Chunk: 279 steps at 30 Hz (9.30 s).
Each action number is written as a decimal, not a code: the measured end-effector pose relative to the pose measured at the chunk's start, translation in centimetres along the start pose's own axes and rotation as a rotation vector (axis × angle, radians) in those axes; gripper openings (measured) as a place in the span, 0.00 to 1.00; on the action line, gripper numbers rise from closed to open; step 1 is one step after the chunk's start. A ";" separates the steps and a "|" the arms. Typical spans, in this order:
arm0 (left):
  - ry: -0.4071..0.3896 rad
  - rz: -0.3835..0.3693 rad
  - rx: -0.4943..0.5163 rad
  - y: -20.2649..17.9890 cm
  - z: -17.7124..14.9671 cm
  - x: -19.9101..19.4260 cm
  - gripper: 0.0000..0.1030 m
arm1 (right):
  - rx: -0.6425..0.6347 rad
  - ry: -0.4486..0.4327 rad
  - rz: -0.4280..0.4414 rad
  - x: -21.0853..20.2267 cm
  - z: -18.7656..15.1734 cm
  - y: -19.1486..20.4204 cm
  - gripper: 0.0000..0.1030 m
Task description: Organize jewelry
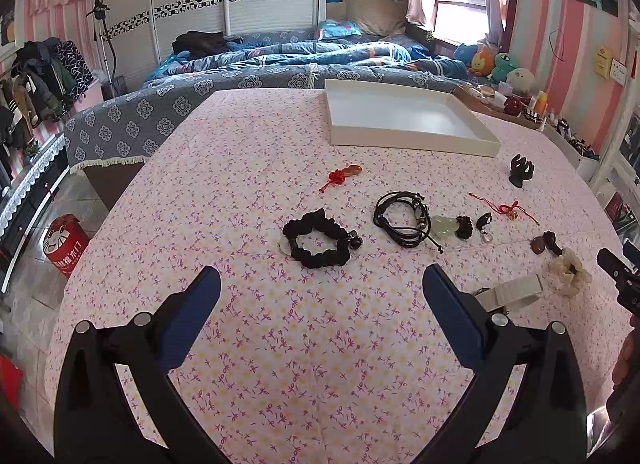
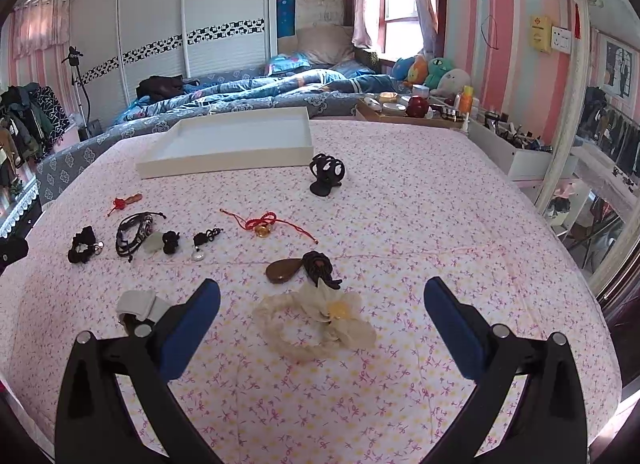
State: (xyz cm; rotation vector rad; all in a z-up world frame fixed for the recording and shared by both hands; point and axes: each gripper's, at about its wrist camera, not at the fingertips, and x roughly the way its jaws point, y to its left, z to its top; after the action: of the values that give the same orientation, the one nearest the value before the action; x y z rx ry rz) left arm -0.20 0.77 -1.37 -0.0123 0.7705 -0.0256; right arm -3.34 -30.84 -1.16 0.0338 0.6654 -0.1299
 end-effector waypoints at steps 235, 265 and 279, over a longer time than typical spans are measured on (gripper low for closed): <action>0.227 -0.339 0.187 -1.8 12.9 18.0 0.12 | -0.097 0.195 0.214 18.7 17.7 8.2 0.18; 0.238 -0.250 0.058 -5.0 31.4 34.8 0.12 | -0.049 0.224 0.091 37.9 28.6 8.0 0.17; 0.285 -0.186 0.056 -5.1 30.4 39.9 0.12 | -0.046 0.330 0.060 42.2 27.4 7.6 0.18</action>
State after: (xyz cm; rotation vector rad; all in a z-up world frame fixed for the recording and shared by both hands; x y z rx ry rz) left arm 49.49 -5.36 -7.29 -0.0274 1.0519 -0.2295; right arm 47.37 -29.97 -5.75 0.0307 0.9962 -0.0509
